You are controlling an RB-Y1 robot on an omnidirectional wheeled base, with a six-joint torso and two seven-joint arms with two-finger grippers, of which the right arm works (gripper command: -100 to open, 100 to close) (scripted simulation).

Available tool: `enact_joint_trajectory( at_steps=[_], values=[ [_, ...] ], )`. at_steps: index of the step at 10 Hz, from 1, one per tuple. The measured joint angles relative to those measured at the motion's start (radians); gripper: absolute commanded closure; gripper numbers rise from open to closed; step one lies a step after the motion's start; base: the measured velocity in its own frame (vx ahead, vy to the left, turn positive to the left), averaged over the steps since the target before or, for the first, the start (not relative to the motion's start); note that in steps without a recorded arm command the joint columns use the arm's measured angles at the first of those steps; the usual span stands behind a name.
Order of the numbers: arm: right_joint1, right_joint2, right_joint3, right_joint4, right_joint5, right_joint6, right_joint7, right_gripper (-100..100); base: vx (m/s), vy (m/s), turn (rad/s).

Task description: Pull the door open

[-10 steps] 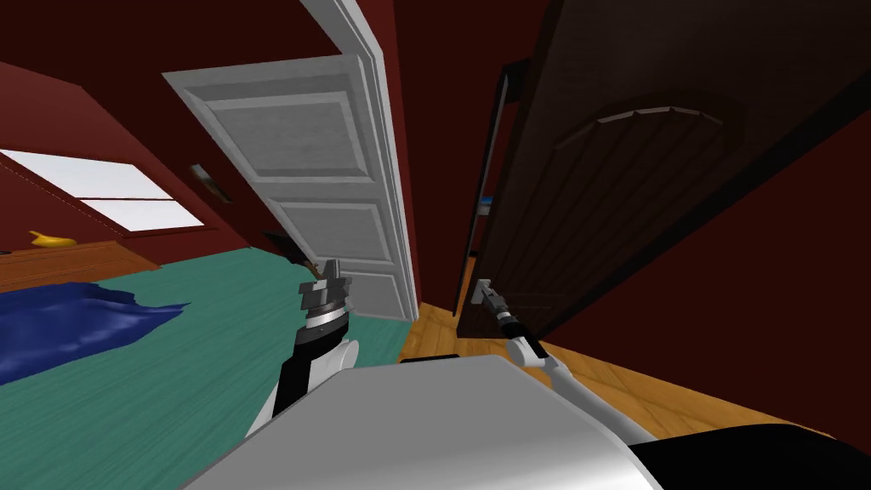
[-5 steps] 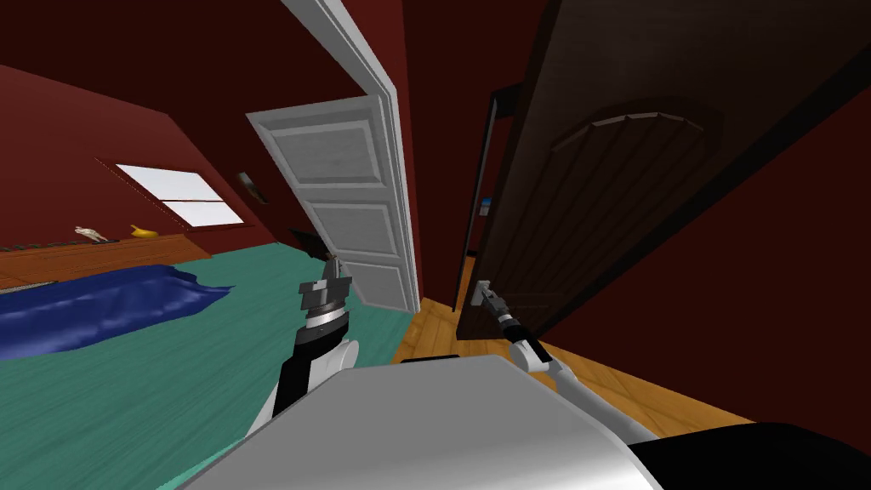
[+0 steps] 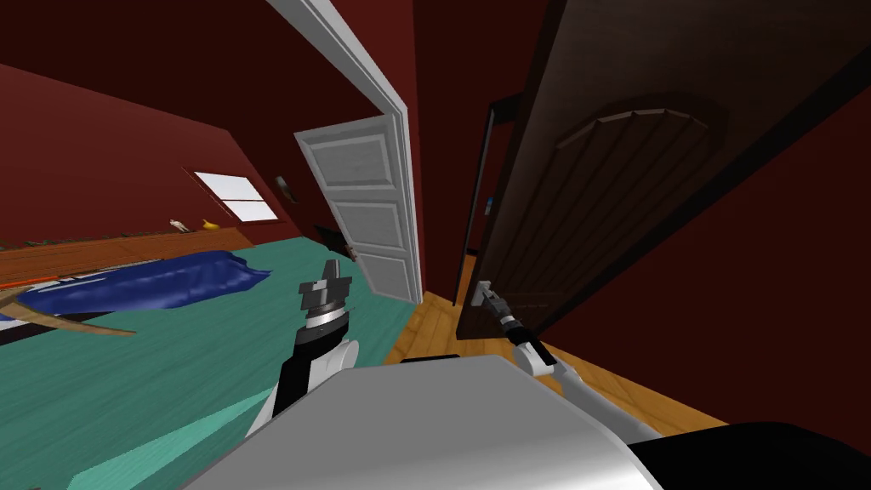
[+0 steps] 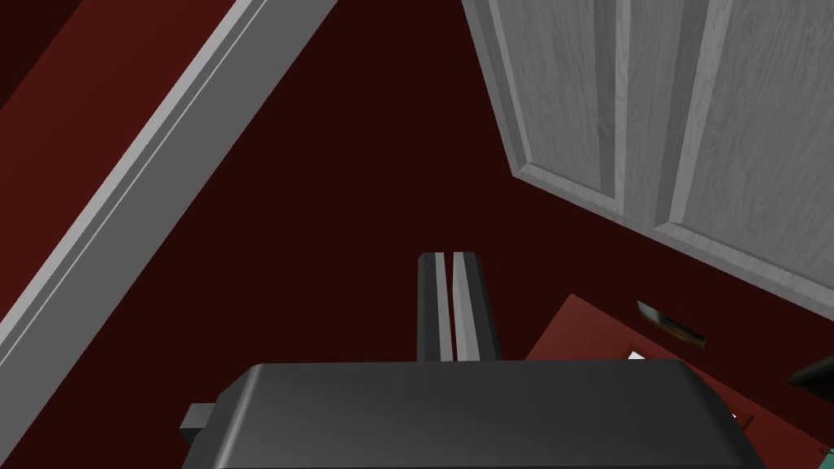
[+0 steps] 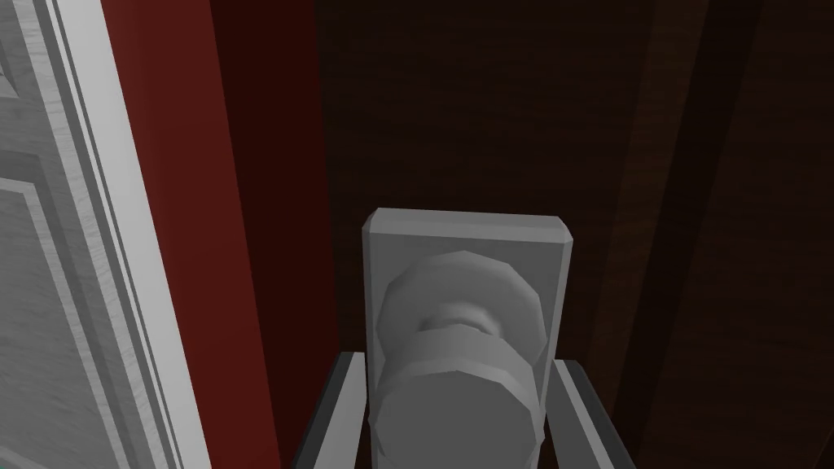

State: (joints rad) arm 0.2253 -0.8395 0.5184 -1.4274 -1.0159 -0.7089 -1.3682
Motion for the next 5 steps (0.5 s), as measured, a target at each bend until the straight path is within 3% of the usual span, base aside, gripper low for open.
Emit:
enact_joint_trajectory(
  at_steps=[2,3,5],
  values=[
    [0.001,-0.015,0.014,0.006,0.009,-0.017,-0.022,100,-0.231,-0.082,0.138],
    [0.003,-0.021,0.019,0.004,0.011,-0.021,-0.029,100,-0.100,-0.032,0.031],
    [0.005,-0.029,0.027,0.006,0.016,-0.027,-0.037,100,-0.195,-0.083,0.147]
  ],
)
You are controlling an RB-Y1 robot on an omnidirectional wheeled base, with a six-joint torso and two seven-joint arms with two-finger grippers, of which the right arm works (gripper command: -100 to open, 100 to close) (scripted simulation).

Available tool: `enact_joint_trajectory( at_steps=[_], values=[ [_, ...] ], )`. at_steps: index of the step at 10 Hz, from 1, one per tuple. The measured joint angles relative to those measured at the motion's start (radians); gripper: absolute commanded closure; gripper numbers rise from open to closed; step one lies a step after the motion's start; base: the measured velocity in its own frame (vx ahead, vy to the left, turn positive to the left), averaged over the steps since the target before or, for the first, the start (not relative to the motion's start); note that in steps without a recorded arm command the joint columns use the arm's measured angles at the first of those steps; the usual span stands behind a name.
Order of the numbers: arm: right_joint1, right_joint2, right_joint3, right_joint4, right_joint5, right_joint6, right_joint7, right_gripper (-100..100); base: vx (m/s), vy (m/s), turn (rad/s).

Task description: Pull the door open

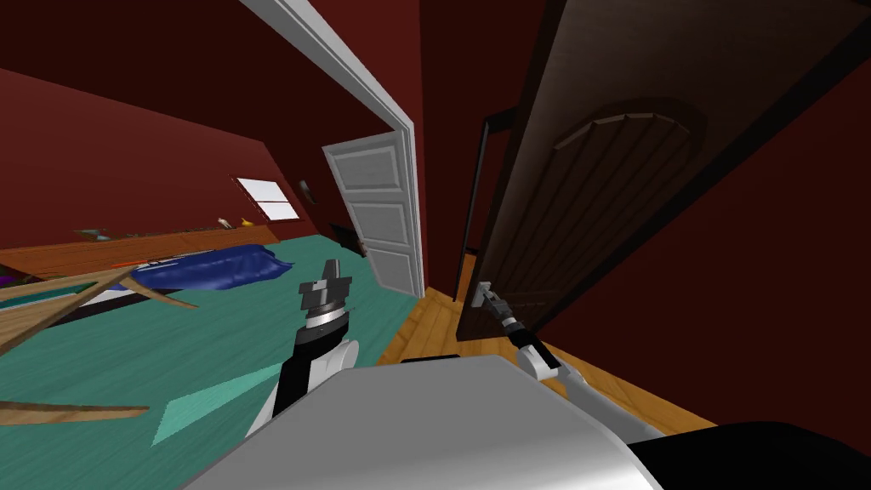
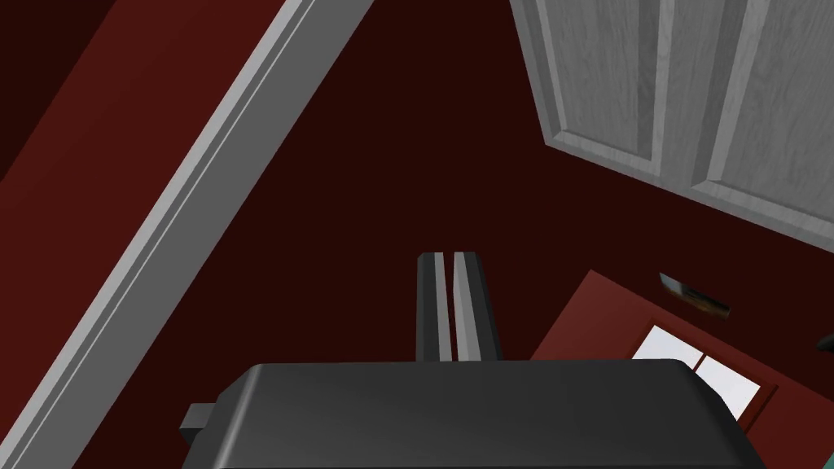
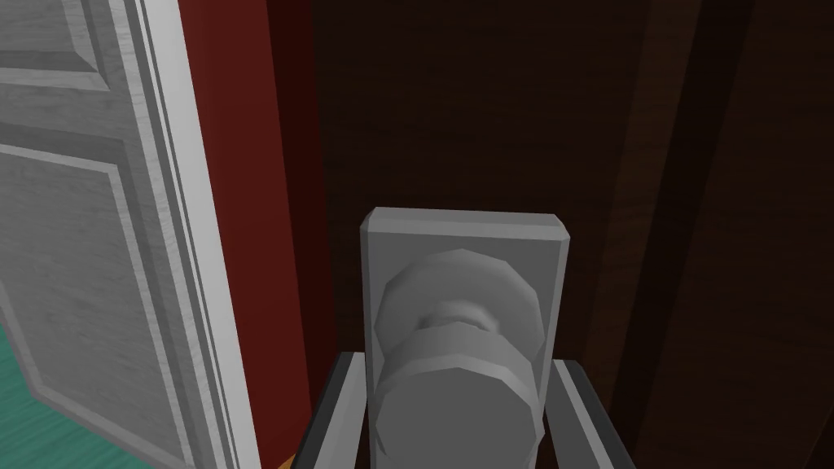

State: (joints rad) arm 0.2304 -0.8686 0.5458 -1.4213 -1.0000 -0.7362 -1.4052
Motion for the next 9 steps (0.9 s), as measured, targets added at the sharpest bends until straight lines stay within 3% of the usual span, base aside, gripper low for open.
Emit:
enact_joint_trajectory(
  at_steps=[6,9],
  values=[
    [0.013,-0.052,0.051,0.004,0.030,-0.061,-0.062,100,-0.208,-0.094,0.144],
    [0.018,-0.064,0.066,0.006,0.039,-0.076,-0.077,100,-0.140,-0.055,0.102]
  ],
)
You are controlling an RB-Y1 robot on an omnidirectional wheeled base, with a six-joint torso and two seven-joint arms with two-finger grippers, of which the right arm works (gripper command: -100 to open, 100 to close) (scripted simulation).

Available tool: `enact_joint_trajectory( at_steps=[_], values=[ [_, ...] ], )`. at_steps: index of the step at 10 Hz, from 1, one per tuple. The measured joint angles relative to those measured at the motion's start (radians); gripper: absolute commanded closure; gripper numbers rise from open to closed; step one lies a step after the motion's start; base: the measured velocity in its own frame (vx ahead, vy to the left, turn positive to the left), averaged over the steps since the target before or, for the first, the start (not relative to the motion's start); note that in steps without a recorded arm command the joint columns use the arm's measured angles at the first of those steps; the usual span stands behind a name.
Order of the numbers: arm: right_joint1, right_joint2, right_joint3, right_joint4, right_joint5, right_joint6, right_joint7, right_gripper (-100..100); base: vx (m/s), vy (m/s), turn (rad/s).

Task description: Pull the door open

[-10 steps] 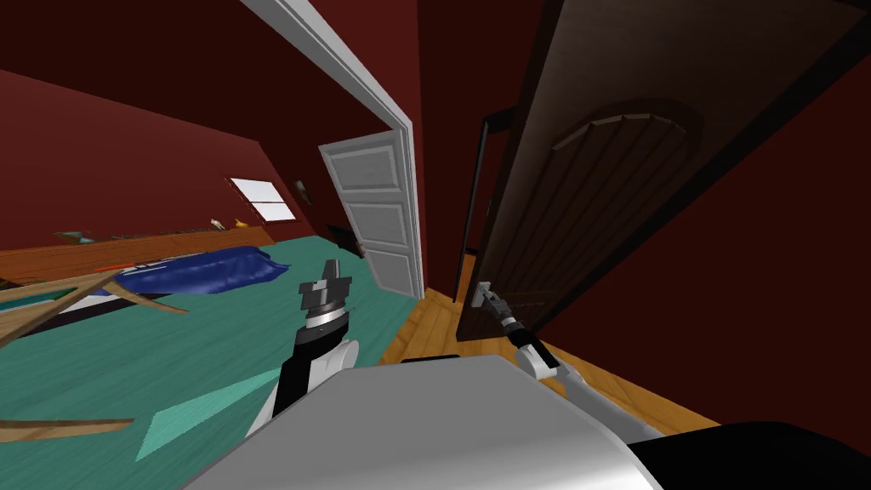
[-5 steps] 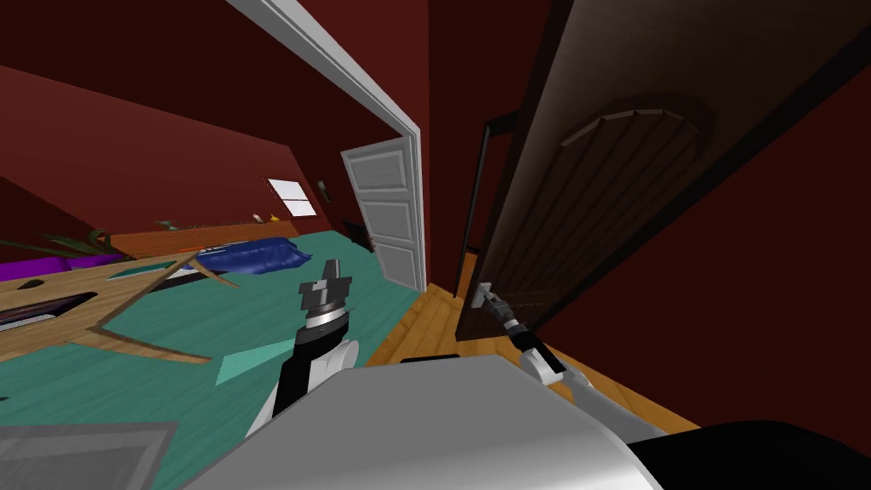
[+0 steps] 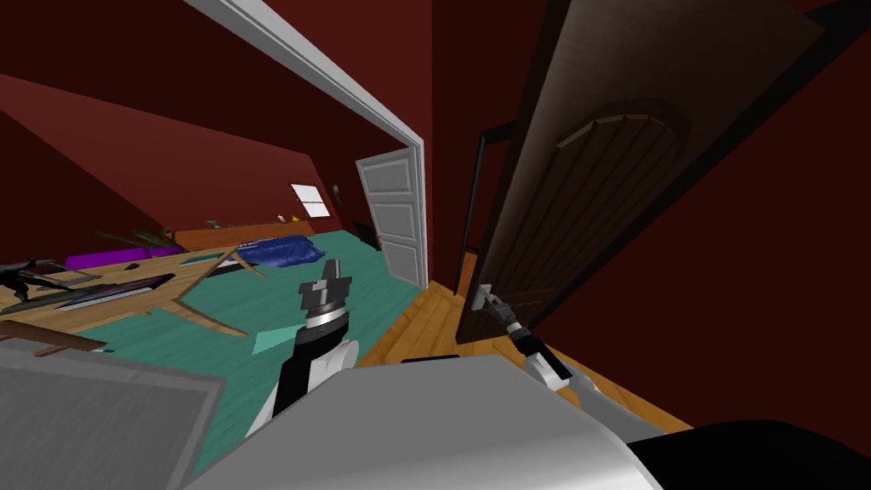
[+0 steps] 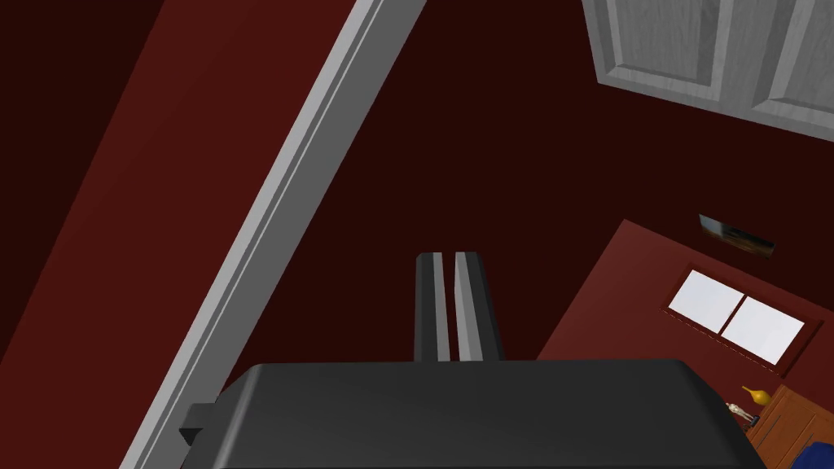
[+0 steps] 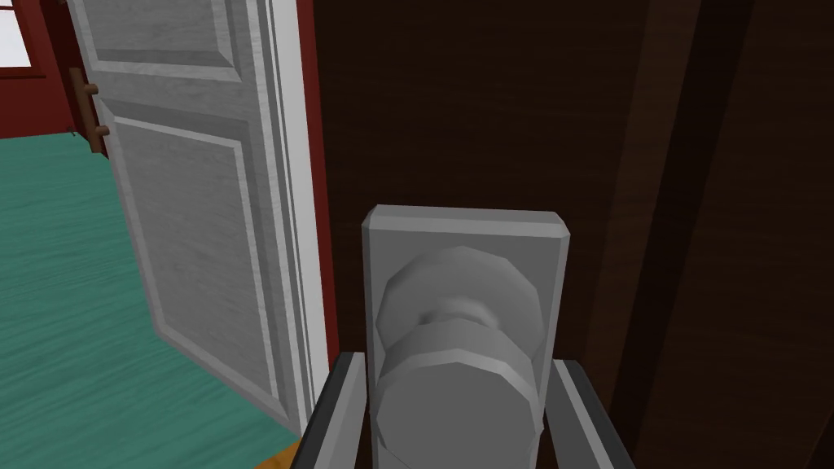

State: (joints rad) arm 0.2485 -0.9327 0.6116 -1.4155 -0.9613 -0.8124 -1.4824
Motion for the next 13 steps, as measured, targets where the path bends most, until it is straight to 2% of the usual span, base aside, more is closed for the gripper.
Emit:
enact_joint_trajectory(
  at_steps=[3,7,10,13],
  values=[
    [-0.004,-0.022,0.017,0.010,0.015,-0.031,-0.028,100,-0.203,-0.097,0.142],
    [0.005,-0.048,0.046,0.016,0.034,-0.064,-0.060,100,-0.206,-0.084,0.112],
    [0.007,-0.058,0.057,0.019,0.041,-0.074,-0.072,100,-0.136,-0.061,0.109],
    [0.000,-0.072,0.071,0.031,0.053,-0.100,-0.095,100,-0.202,-0.103,0.152]
  ],
)
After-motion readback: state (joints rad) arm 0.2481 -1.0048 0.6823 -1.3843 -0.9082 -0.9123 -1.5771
